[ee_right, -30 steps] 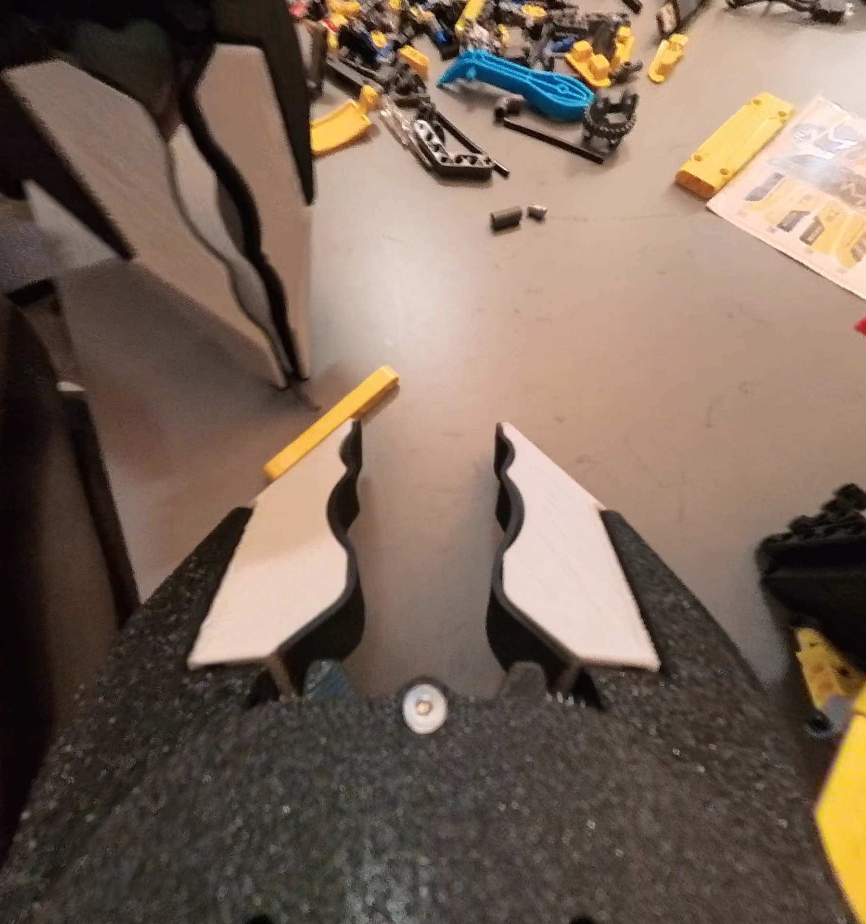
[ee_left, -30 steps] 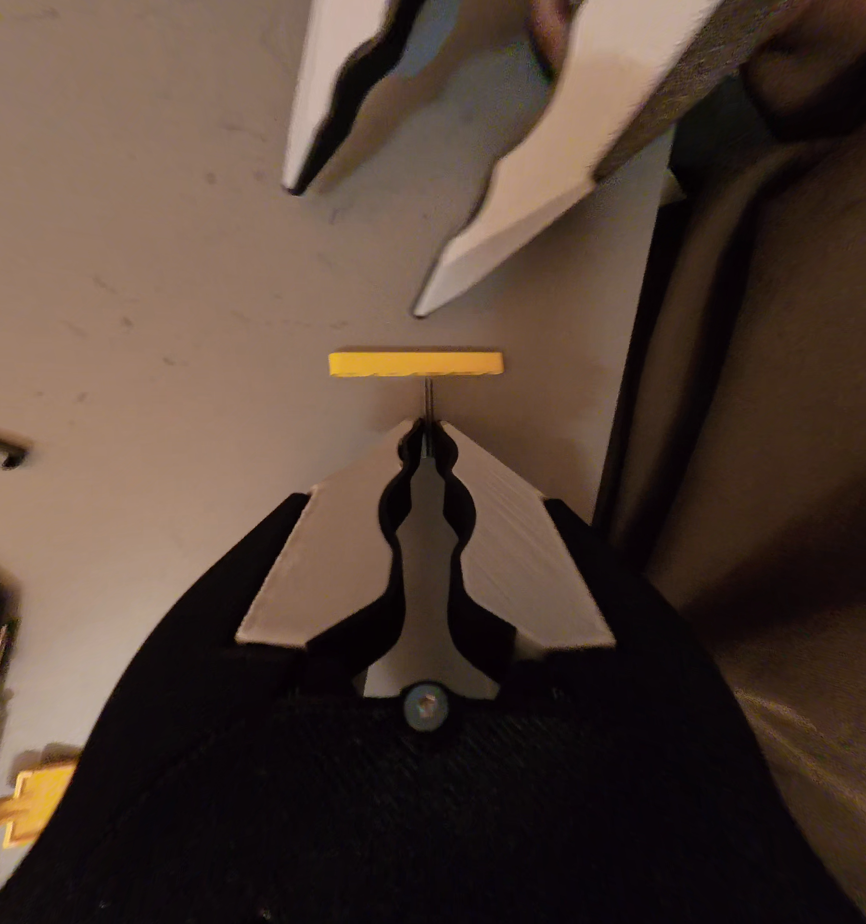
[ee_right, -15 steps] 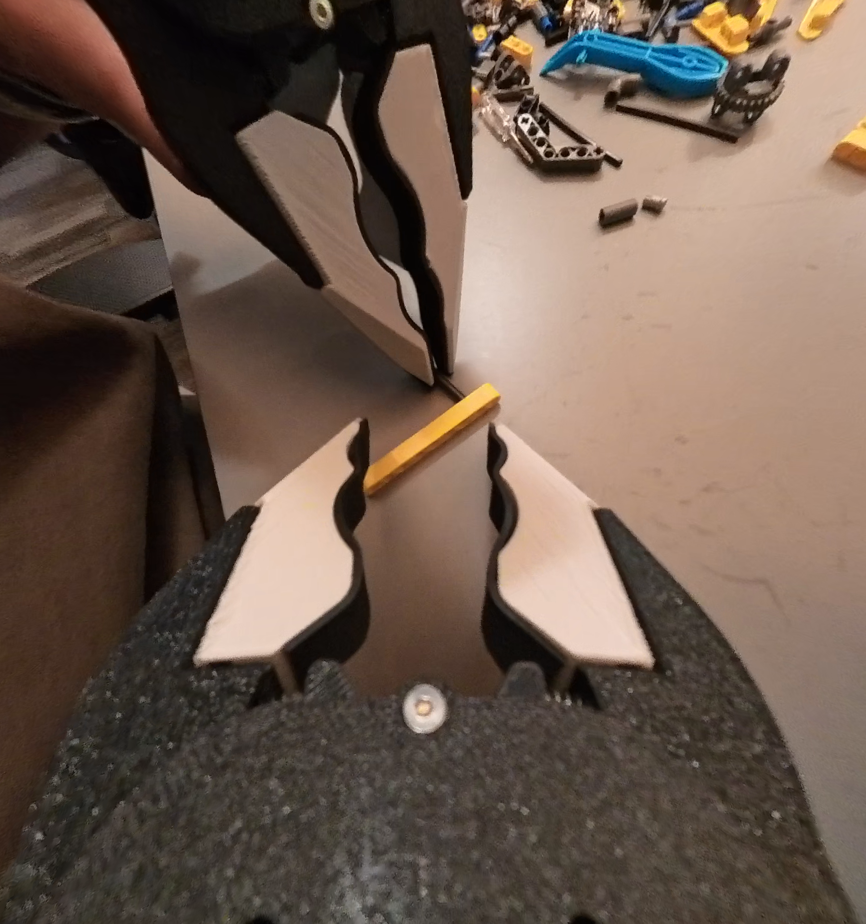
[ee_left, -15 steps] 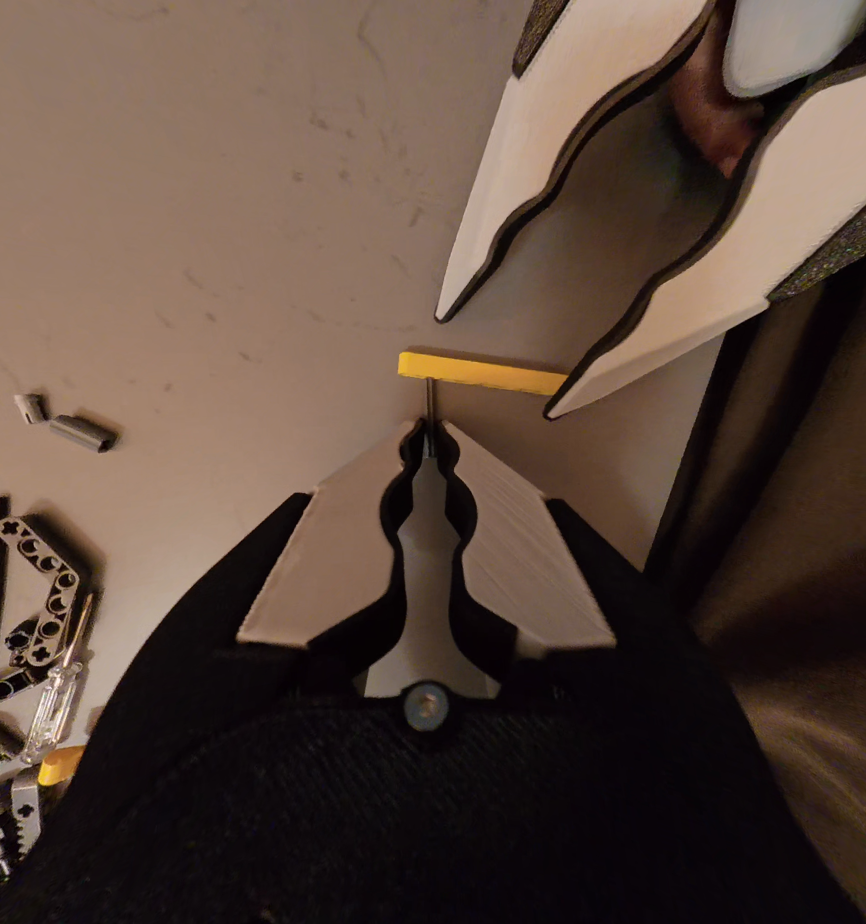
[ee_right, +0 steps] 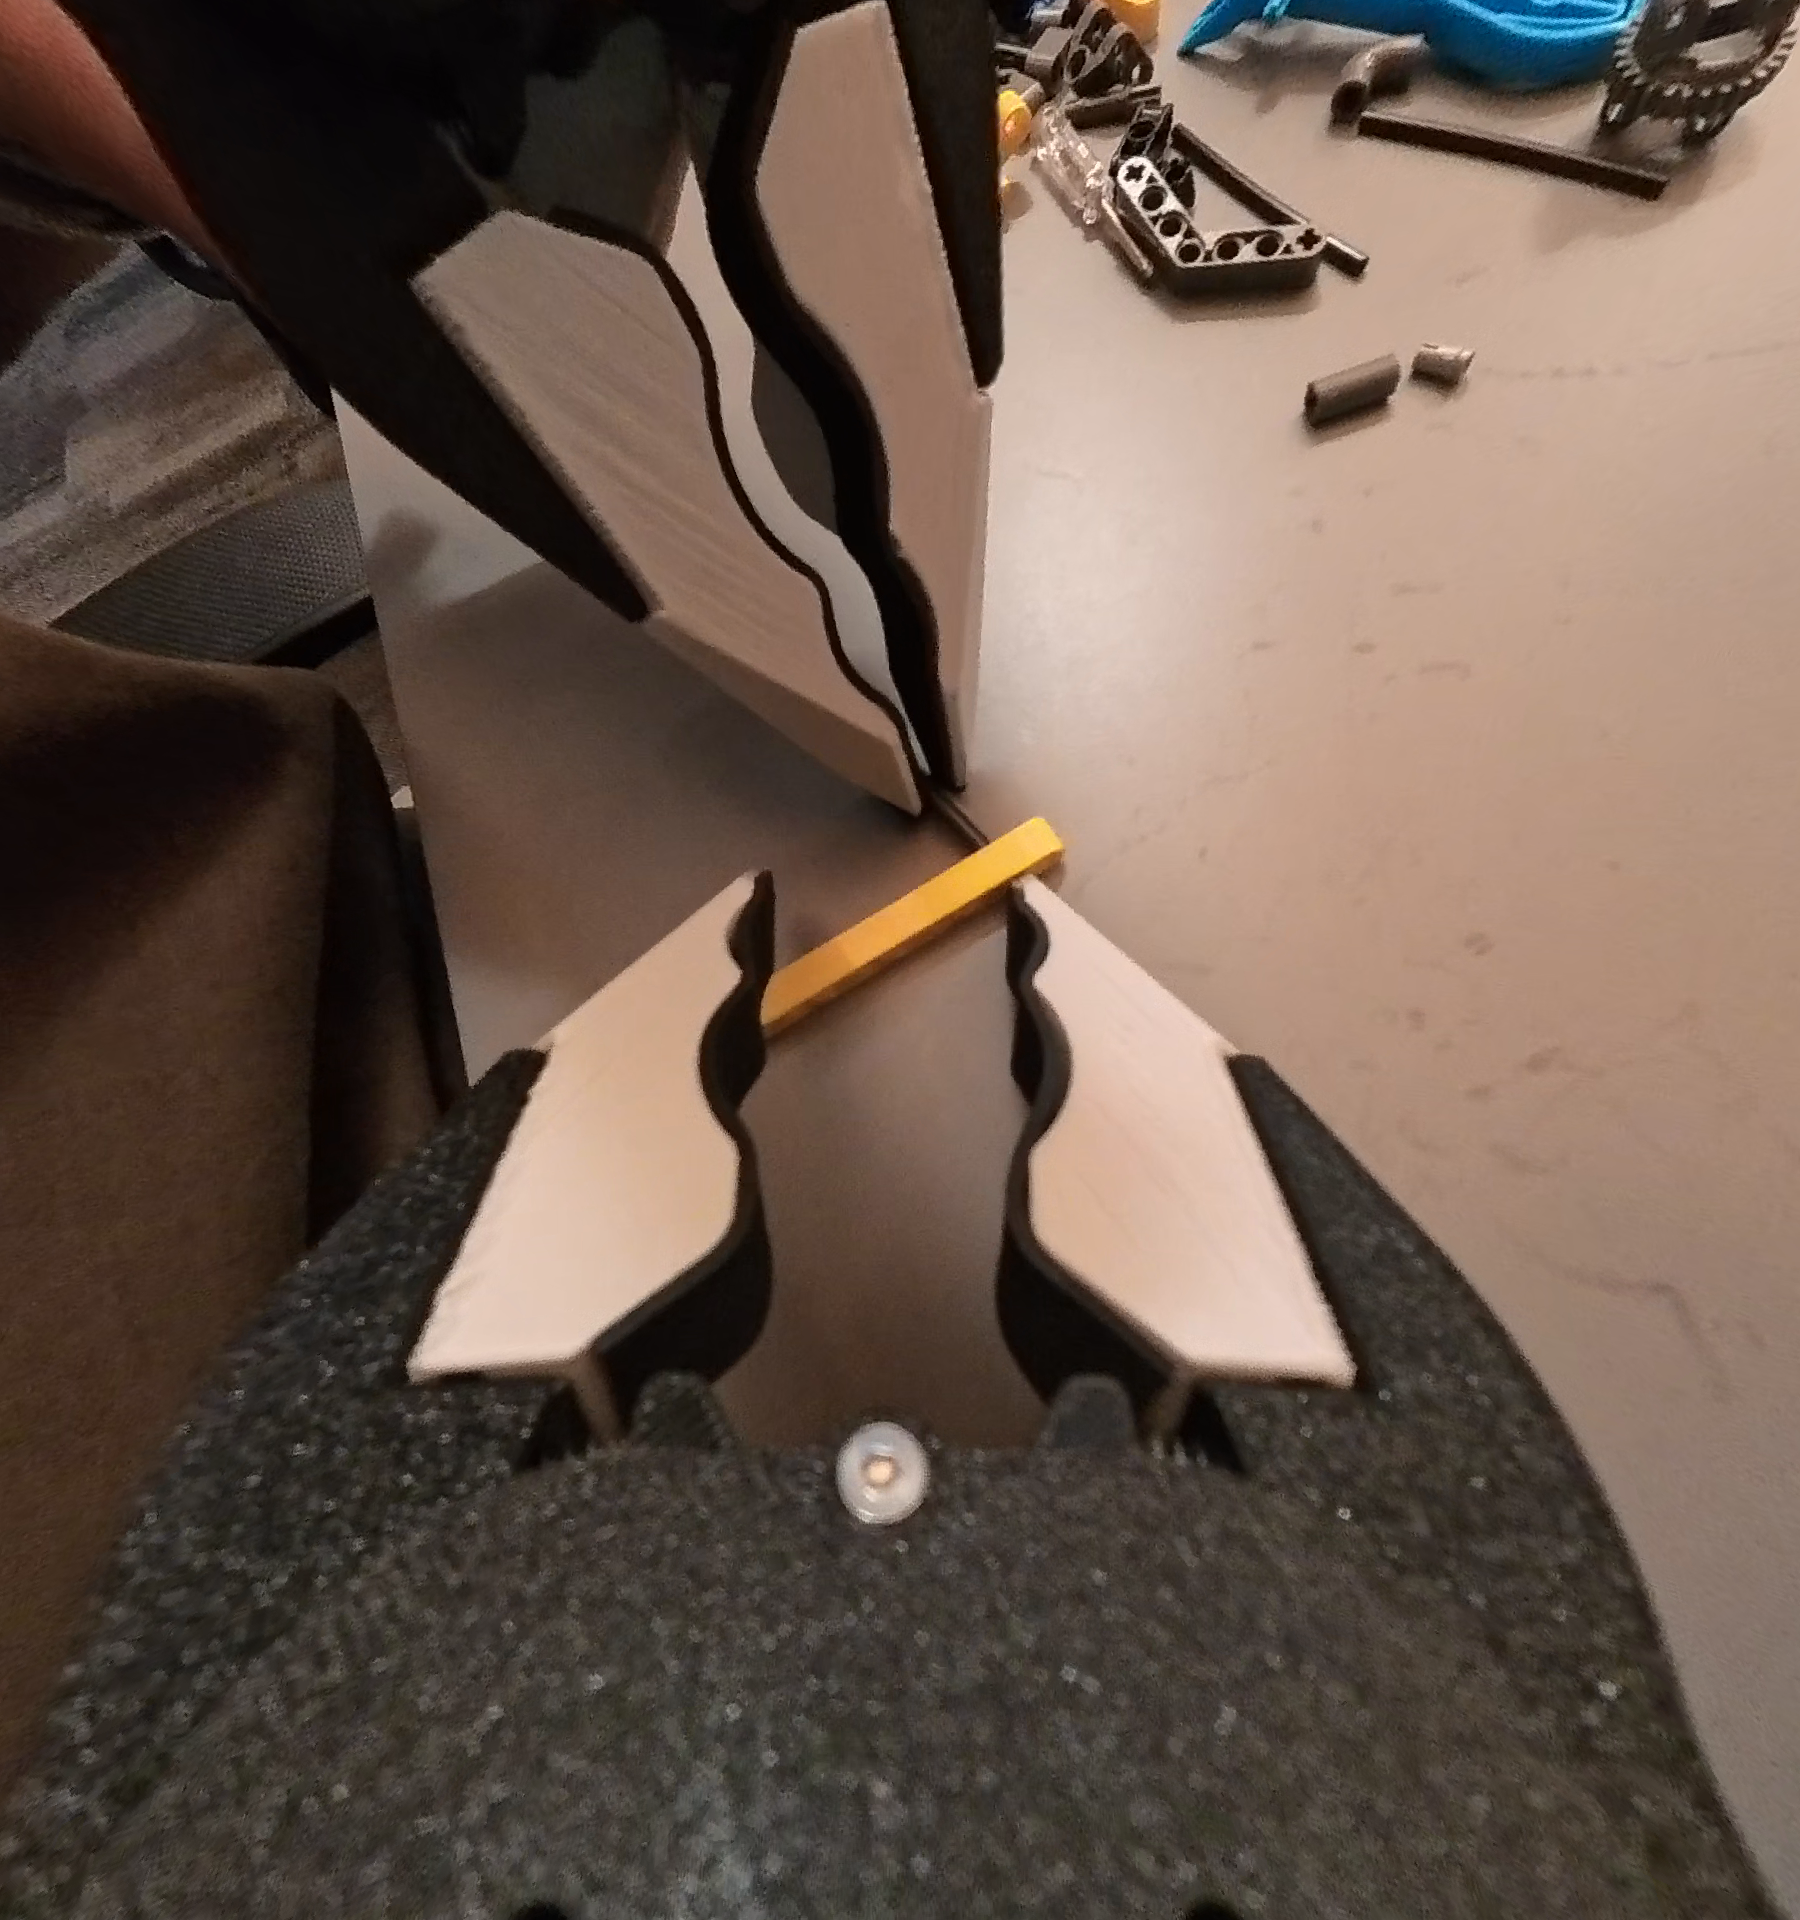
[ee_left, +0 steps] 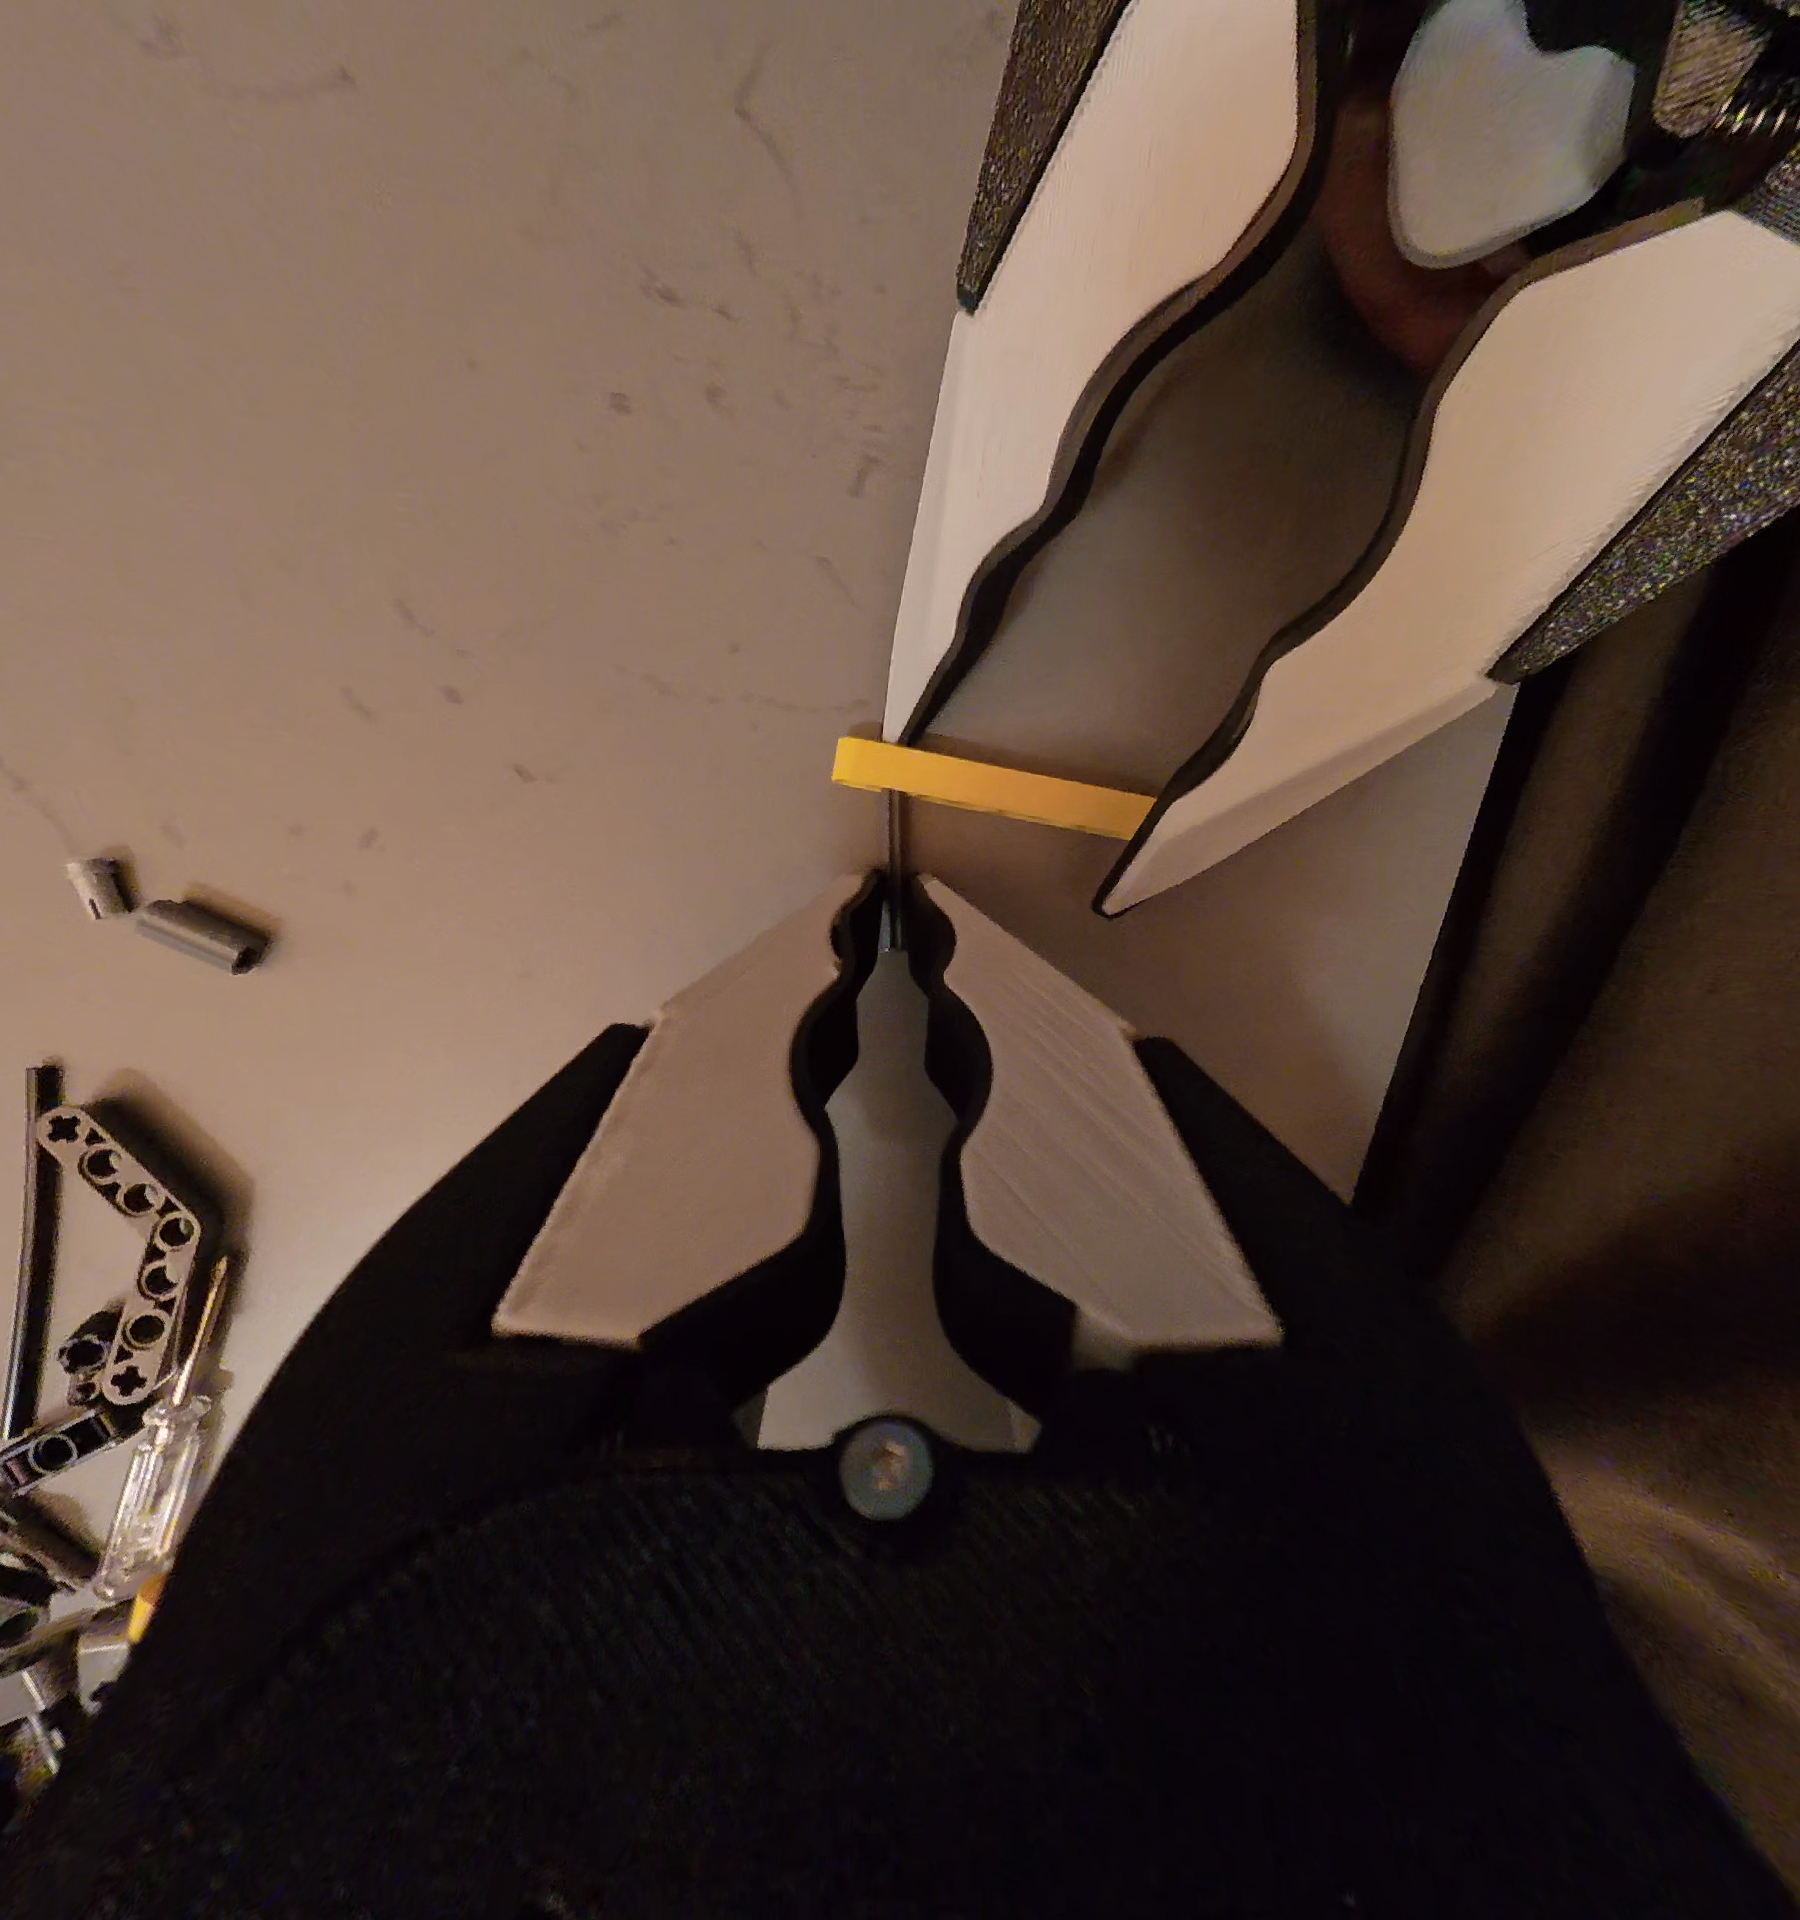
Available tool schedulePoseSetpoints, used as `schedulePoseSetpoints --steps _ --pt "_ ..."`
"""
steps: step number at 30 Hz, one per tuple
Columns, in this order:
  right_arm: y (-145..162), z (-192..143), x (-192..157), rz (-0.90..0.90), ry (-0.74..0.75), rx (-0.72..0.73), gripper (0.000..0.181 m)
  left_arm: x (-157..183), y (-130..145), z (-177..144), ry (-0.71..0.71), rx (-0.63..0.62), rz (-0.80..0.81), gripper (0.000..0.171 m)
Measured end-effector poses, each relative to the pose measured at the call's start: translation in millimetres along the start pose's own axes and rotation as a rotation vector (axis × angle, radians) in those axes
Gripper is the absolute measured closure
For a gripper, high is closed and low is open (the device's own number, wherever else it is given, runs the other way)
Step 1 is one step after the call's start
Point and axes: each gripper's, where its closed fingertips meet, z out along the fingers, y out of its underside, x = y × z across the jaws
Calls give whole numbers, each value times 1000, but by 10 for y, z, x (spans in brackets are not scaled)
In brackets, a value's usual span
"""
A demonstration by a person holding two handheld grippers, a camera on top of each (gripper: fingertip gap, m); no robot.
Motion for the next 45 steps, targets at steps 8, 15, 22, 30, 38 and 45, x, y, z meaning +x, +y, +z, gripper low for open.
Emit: schedulePoseSetpoints --steps 8,15,22,30,38,45 --pt "3 6 9 -7 10 -4 142 -27 -12 0 -39 -11 75 170" --pt "-2 2 12 8 -2 0 143 -27 -4 9 -43 -10 140 170" --pt "-16 -12 45 24 12 13 139 -22 -16 14 -32 6 139 170" --pt "-19 -8 23 42 -30 12 136 -10 -35 25 -40 18 189 170" --pt "-19 6 7 14 -26 4 137 23 -82 57 -36 32 185 170" --pt "-34 -9 15 28 -32 17 135 9 -60 37 -45 31 148 148"
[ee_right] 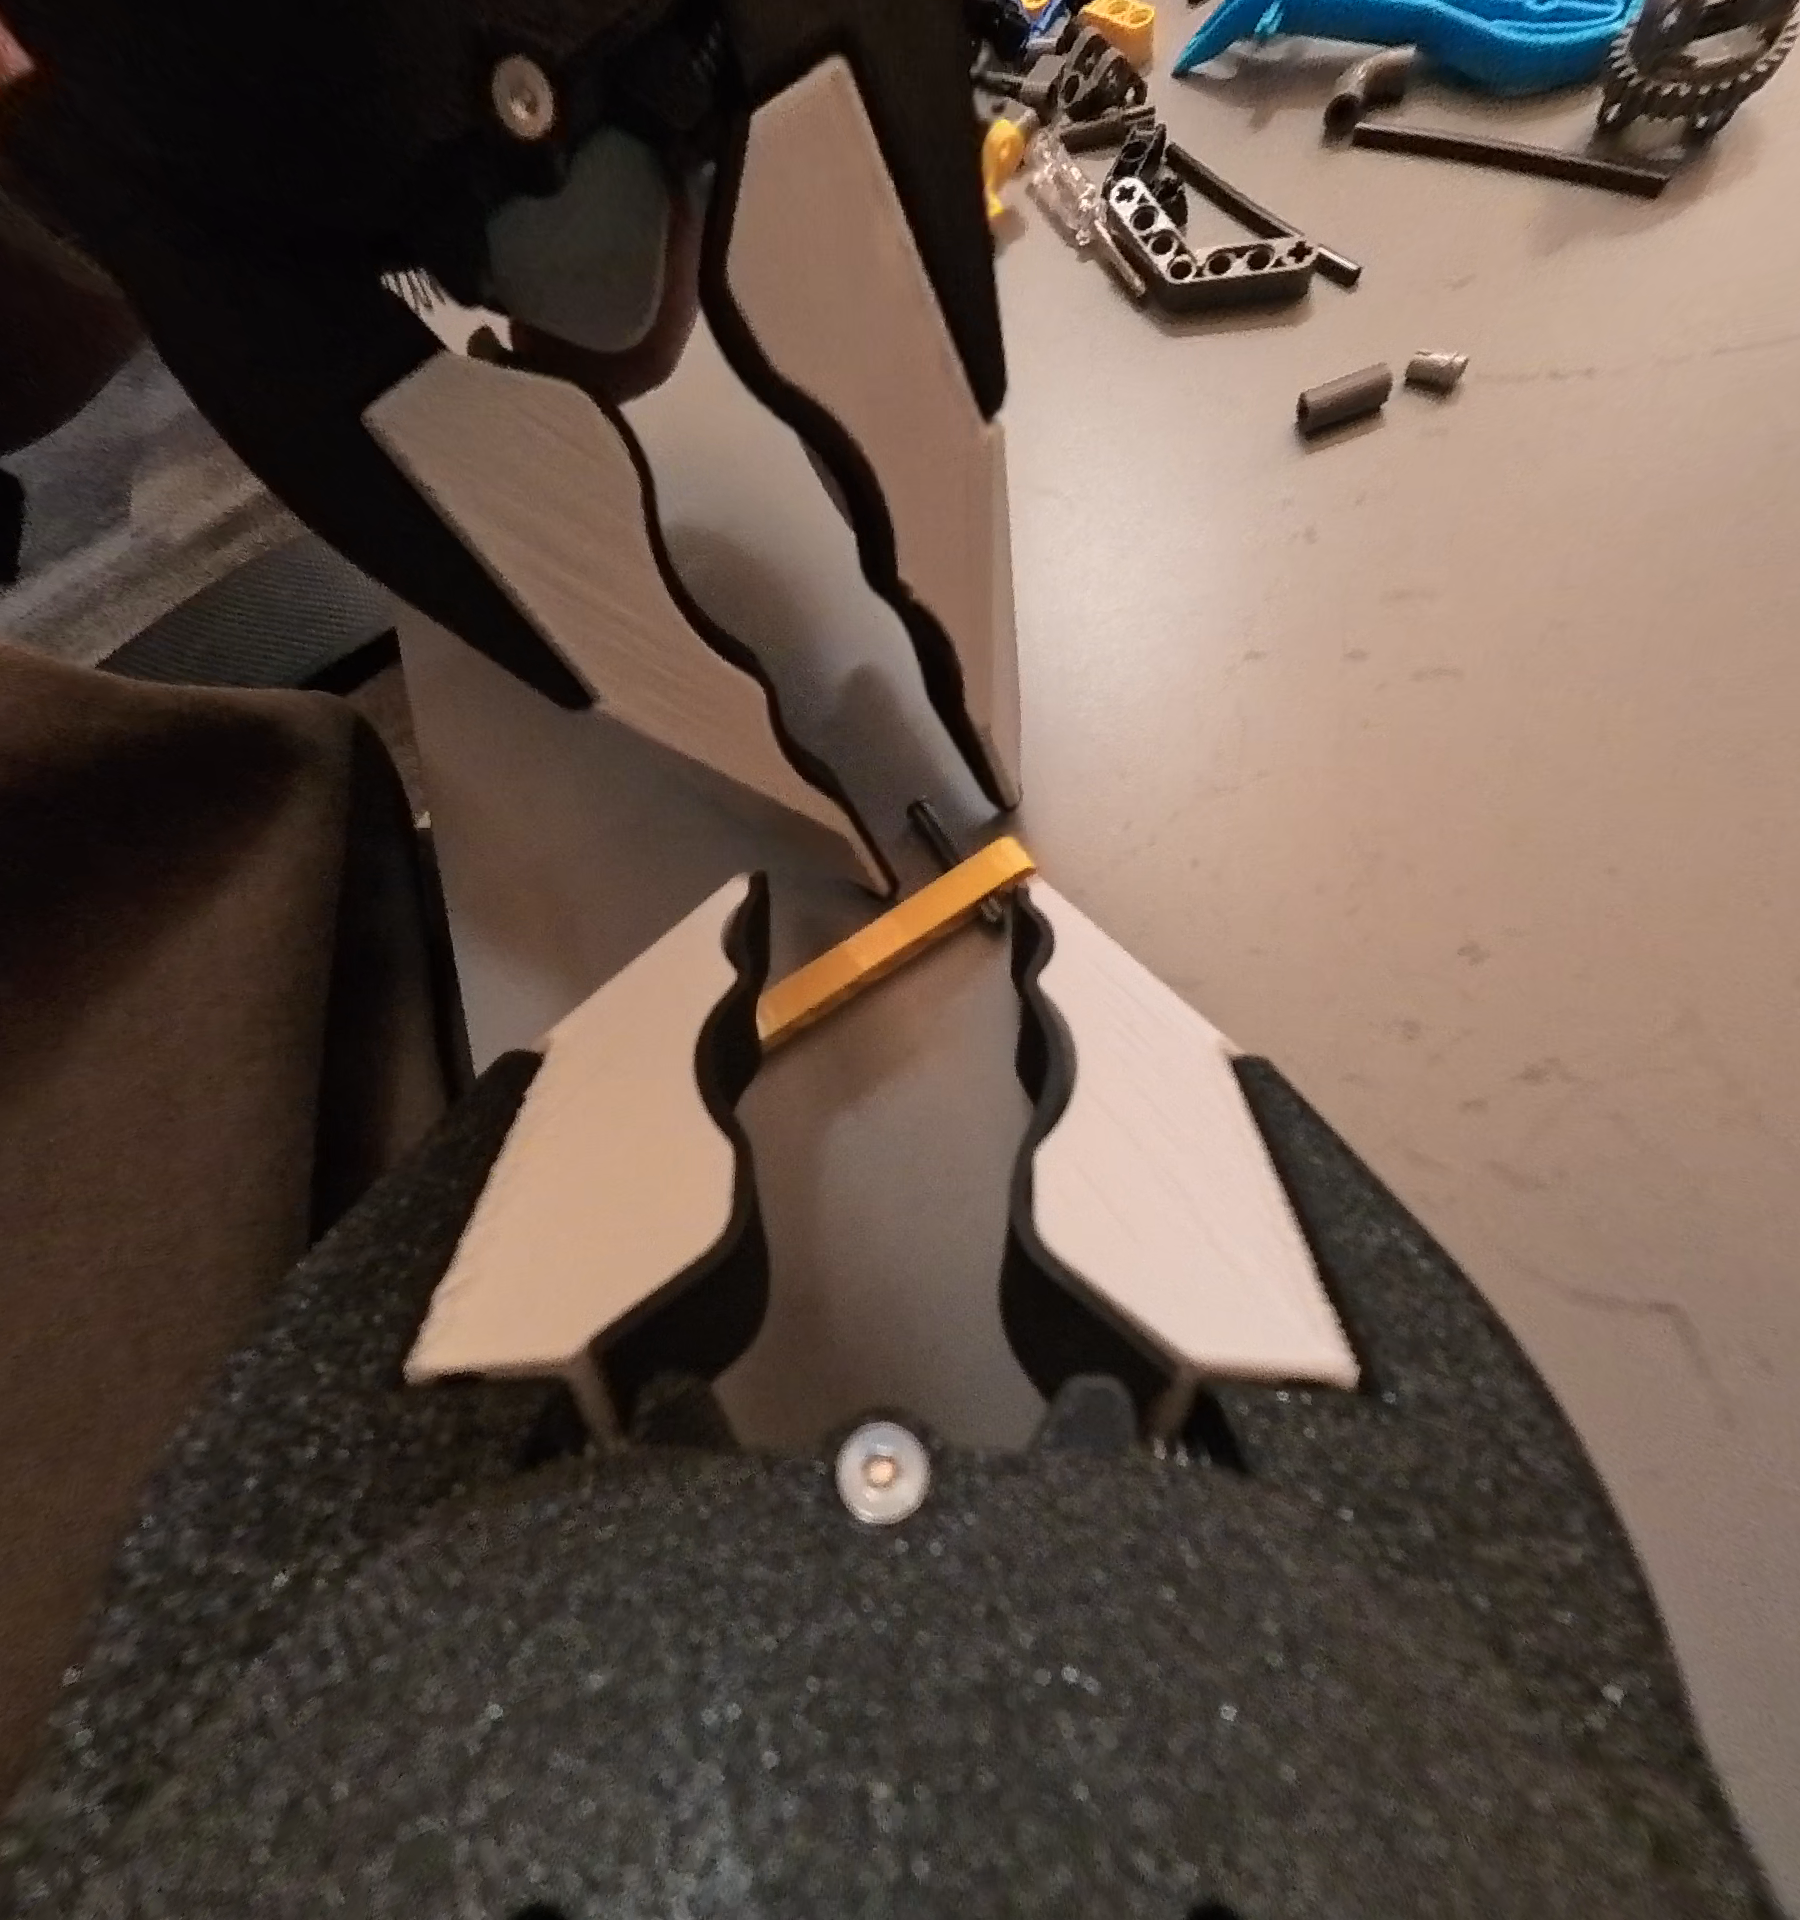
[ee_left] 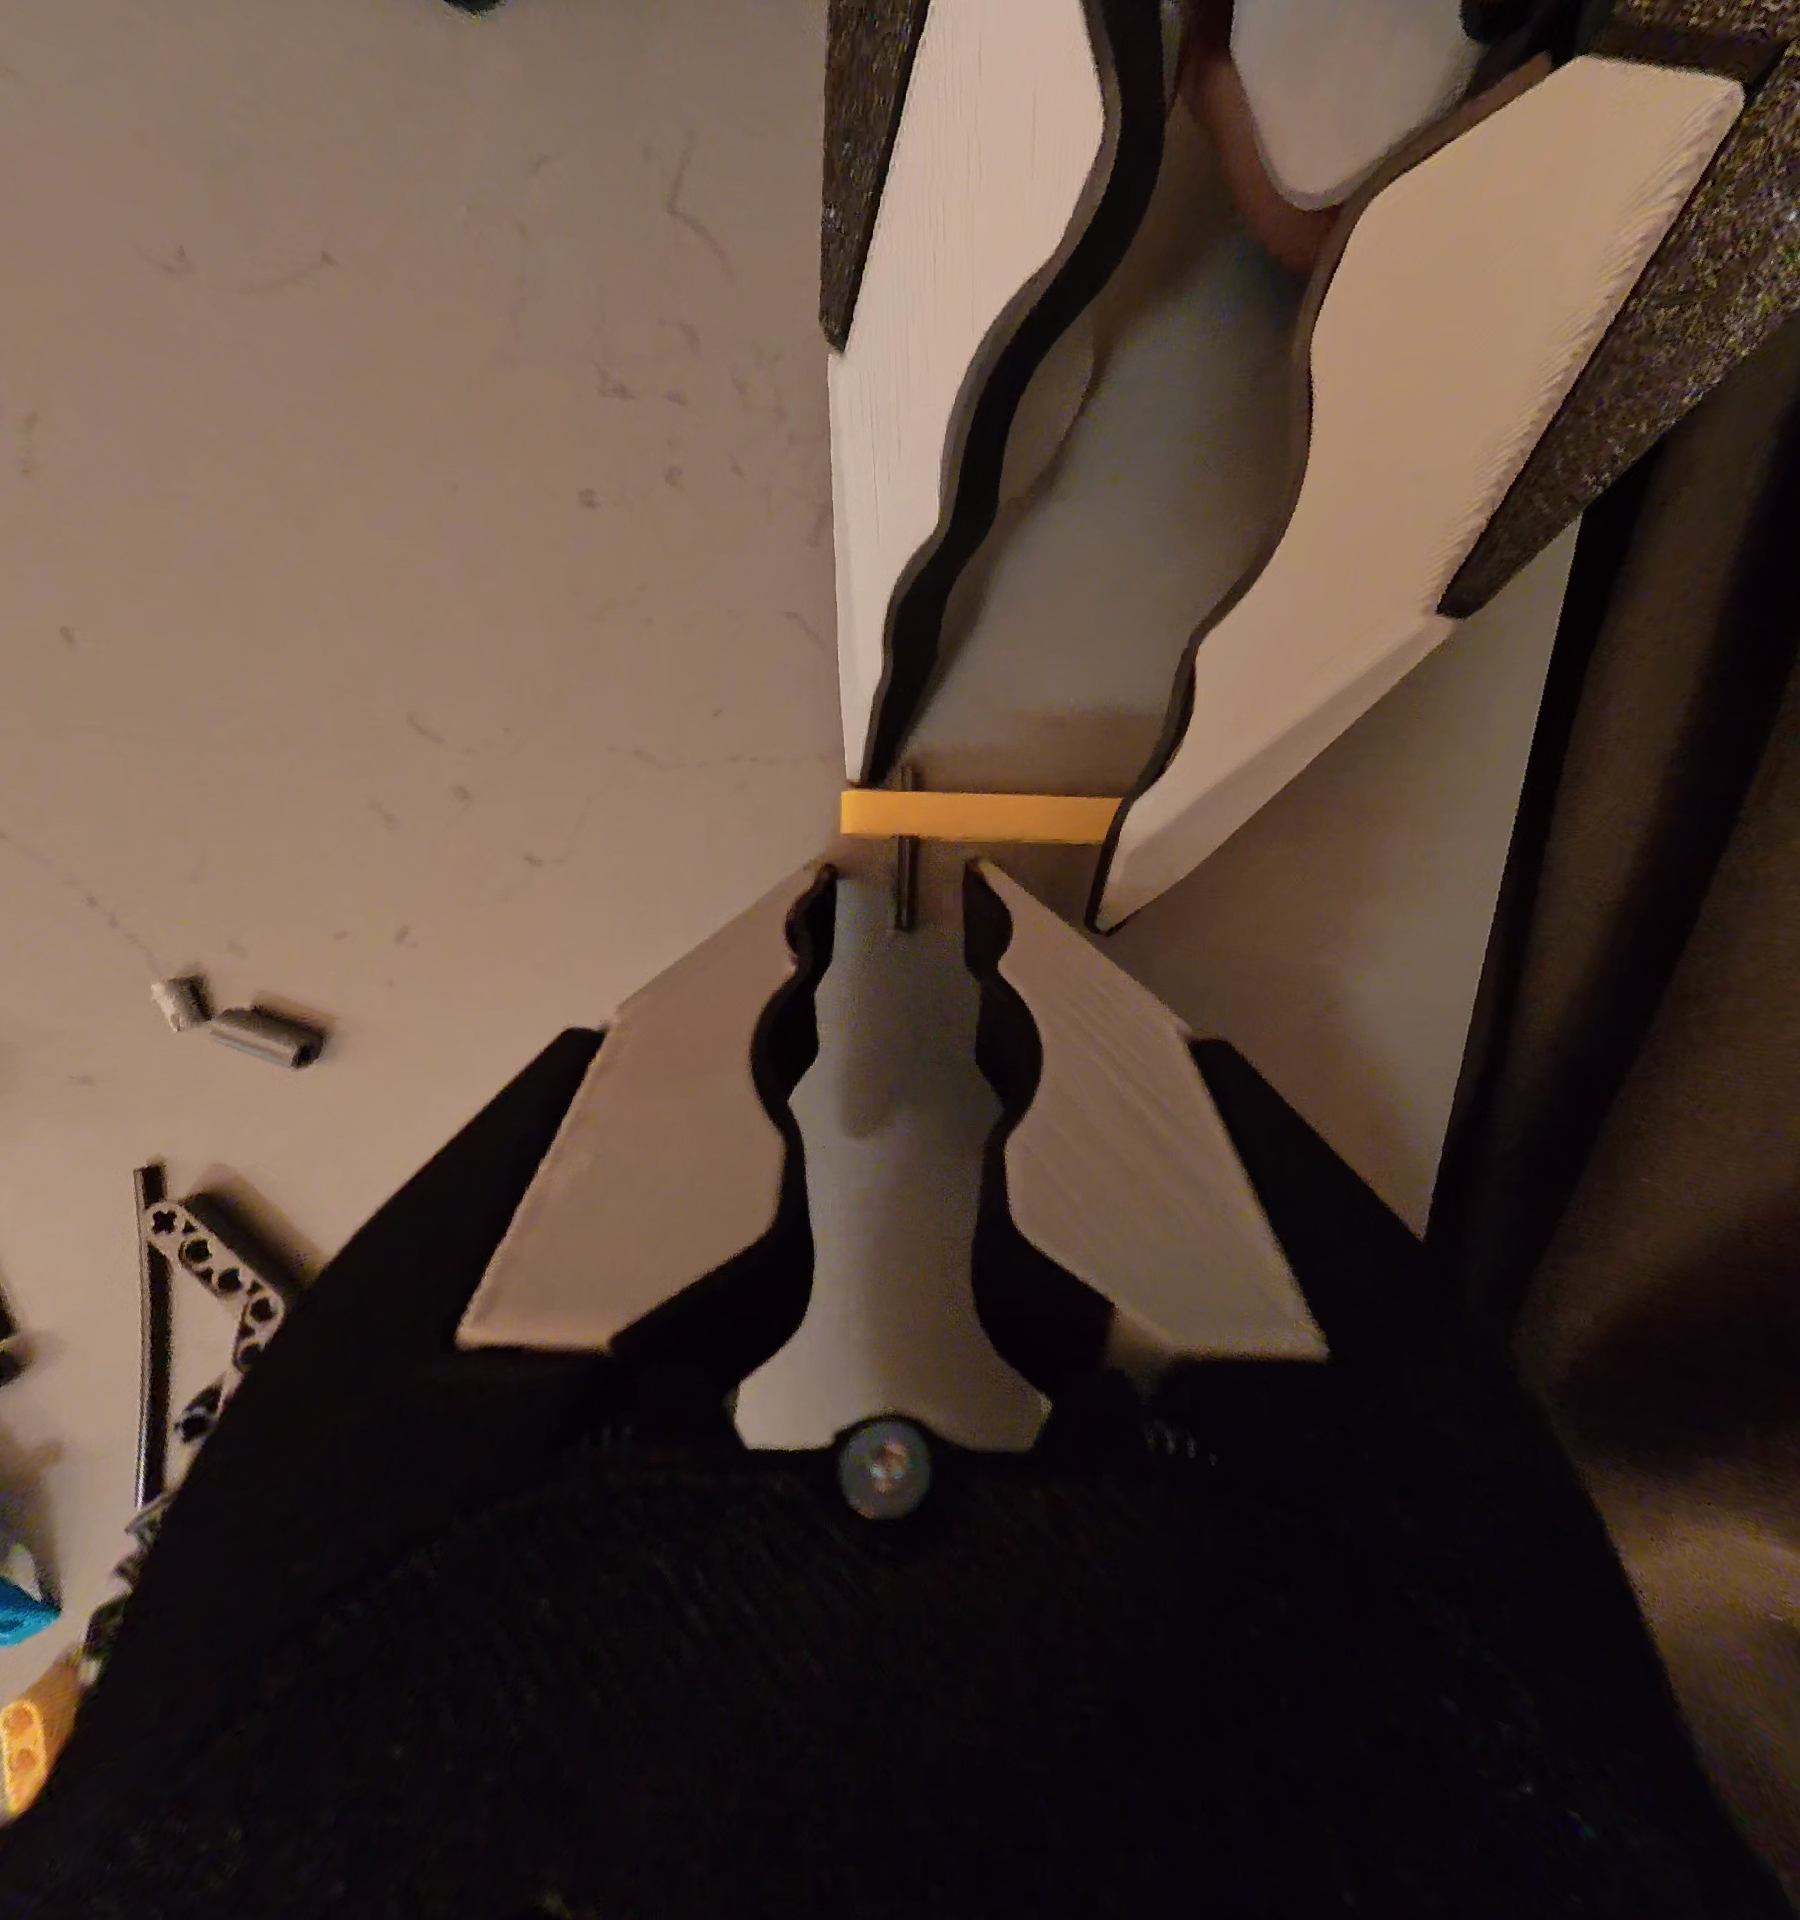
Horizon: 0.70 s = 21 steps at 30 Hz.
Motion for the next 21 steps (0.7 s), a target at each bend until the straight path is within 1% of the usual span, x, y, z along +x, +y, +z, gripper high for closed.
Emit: schedulePoseSetpoints --steps 4,7,9,12,14,17,21 --pt "-45 -54 14 15 0 43 133 -37 23 -130 -31 33 -62 147" --pt "-5 -75 22 32 4 35 131 -15 76 -195 -35 40 -108 155" --pt "26 -85 14 28 13 26 131 21 126 -193 -28 26 -123 161" --pt "59 -90 -18 11 20 15 131 99 143 -139 2 19 -126 162" --pt "81 -87 -32 1 26 5 132 140 117 -93 20 23 -123 162" --pt "110 -84 -56 -10 38 -7 136 181 69 -42 40 36 -137 151" --pt "130 -79 -66 -27 64 -15 137 199 12 -44 66 85 -171 147"
